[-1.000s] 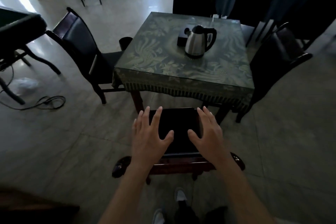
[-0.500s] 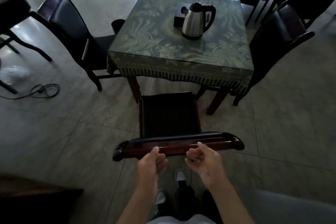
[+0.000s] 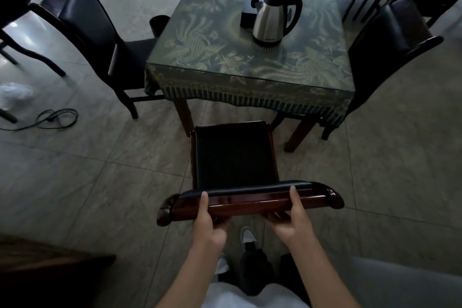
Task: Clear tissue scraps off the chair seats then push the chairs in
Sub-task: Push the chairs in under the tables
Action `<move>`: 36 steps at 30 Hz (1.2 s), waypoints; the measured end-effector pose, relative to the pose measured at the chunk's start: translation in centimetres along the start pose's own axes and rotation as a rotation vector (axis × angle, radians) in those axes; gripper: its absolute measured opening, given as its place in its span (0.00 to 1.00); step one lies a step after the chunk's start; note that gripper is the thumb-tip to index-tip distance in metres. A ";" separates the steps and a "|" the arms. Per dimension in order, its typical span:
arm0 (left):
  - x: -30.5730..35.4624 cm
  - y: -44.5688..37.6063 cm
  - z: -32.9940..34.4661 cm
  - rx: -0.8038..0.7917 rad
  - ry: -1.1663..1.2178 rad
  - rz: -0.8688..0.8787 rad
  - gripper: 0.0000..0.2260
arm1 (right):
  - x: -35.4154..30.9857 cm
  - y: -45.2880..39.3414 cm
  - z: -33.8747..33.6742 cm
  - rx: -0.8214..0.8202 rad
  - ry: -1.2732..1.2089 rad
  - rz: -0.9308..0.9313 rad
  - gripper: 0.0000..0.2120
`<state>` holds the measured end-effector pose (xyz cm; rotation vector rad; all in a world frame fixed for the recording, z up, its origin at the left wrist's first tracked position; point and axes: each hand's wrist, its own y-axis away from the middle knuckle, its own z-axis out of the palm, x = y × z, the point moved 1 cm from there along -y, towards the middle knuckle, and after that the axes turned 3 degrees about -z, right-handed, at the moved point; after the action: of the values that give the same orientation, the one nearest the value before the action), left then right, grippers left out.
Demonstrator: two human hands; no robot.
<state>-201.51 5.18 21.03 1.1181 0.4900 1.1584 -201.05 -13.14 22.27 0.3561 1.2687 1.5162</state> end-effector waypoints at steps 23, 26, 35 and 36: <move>3.3 -3.0 -0.4 -0.031 -0.174 0.144 0.09 | 1.9 -2.2 2.4 0.077 -0.172 -0.146 0.20; 4.7 -3.9 0.1 -0.009 -0.206 0.155 0.11 | 2.5 -2.5 3.5 0.069 -0.191 -0.160 0.21; 9.4 -6.6 1.4 -0.050 -0.259 0.173 0.20 | 4.4 -3.5 6.7 0.095 -0.250 -0.109 0.21; 9.8 -6.8 1.6 -0.053 -0.275 0.183 0.19 | 4.5 -3.6 7.0 0.096 -0.244 -0.100 0.21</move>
<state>-193.35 13.39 17.85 1.2725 0.1450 1.1451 -195.51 -6.25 20.28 0.5168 1.1505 1.2877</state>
